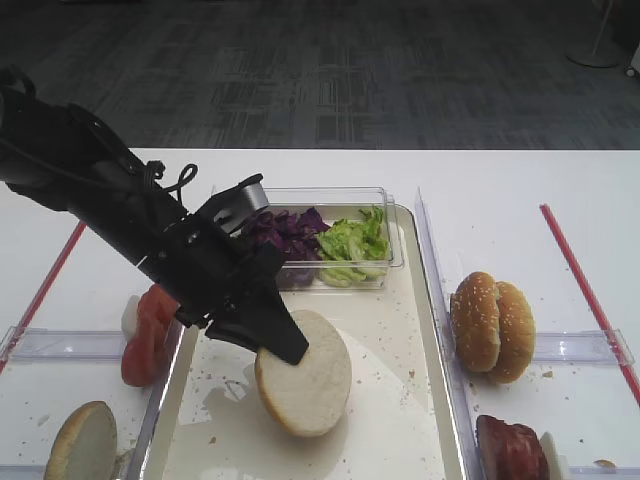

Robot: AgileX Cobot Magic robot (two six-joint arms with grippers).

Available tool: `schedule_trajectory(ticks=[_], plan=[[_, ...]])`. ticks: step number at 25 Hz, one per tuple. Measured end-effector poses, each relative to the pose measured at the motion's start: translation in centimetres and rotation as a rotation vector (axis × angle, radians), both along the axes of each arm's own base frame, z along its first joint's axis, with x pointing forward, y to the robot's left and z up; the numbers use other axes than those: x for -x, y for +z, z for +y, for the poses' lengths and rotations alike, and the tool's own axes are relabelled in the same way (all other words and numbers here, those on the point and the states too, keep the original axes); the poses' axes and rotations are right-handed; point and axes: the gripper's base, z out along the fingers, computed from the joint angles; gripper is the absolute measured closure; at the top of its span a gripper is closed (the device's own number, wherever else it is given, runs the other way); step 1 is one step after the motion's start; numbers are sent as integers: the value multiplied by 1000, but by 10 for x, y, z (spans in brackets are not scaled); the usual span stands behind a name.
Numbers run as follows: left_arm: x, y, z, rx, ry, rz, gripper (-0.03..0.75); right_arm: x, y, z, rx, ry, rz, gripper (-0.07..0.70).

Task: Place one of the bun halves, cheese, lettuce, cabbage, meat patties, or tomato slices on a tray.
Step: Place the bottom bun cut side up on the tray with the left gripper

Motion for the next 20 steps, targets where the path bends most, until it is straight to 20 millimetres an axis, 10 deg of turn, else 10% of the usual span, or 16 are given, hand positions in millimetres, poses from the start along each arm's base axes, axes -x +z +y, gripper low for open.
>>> schedule_trajectory(ticks=[20], plan=[[-20,-11,3,-67,-15,-11,650,0,0,0,5,3,0,186]])
